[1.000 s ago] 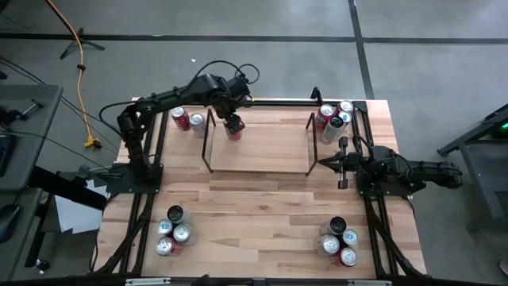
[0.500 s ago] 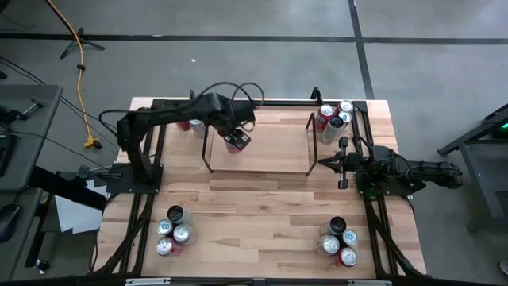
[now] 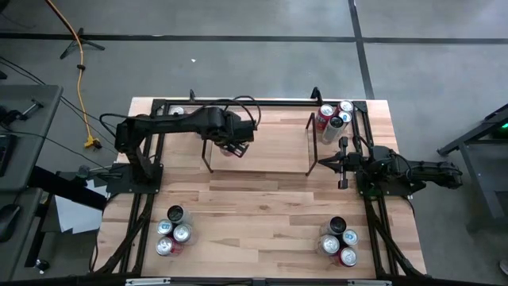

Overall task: Place canned beverage on shelf
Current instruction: Put the top left red soda can on the shelf

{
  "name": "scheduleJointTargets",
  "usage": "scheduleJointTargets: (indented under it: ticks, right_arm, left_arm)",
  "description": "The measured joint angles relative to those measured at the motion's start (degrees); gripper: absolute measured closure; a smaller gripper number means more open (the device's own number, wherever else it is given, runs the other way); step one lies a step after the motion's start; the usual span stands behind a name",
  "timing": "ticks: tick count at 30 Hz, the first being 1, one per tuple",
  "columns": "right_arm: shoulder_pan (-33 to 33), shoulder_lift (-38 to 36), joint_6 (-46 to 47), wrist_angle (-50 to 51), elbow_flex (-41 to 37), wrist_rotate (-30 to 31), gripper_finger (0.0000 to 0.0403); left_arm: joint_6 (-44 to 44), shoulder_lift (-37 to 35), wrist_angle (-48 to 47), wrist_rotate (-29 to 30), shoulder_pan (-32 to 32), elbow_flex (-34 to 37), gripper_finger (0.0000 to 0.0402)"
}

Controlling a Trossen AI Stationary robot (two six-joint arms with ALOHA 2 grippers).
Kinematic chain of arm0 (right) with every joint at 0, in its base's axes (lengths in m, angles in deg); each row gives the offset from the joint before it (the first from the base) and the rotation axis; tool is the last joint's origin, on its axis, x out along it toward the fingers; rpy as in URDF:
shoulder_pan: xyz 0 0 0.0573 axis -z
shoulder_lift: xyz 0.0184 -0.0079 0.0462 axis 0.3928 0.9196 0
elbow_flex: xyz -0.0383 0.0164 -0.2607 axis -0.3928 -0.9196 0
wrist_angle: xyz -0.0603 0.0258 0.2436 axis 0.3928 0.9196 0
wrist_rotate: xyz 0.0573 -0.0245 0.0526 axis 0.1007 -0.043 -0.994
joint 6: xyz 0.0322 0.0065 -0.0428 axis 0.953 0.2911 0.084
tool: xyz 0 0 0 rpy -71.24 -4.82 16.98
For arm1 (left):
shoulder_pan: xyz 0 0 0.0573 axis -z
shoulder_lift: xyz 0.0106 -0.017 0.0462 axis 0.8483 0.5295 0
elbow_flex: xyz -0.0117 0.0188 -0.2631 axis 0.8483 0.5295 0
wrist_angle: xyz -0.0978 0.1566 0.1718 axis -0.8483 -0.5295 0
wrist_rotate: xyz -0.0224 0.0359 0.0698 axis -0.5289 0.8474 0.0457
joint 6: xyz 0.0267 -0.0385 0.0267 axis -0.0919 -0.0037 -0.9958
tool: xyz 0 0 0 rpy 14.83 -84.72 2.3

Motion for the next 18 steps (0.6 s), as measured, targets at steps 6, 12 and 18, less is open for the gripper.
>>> scheduleJointTargets:
  ticks: [6, 12, 18]
  right_arm:
    - [0.01, 0.00, 0.01, 0.00, -0.01, 0.00, 0.0402]
    - [0.01, 0.00, 0.00, 0.00, 0.00, -0.01, 0.0402]
    - [0.00, 0.00, 0.00, 0.00, -0.01, -0.01, 0.0402]
  left_arm:
    - [6.80, -0.01, -3.86, 1.01, 3.19, 0.00, 0.0197]
    - [9.54, -0.01, -3.30, 0.57, 5.59, 0.00, 0.0197]
    - [11.72, -3.46, 1.43, -2.20, 5.64, 8.02, 0.0197]
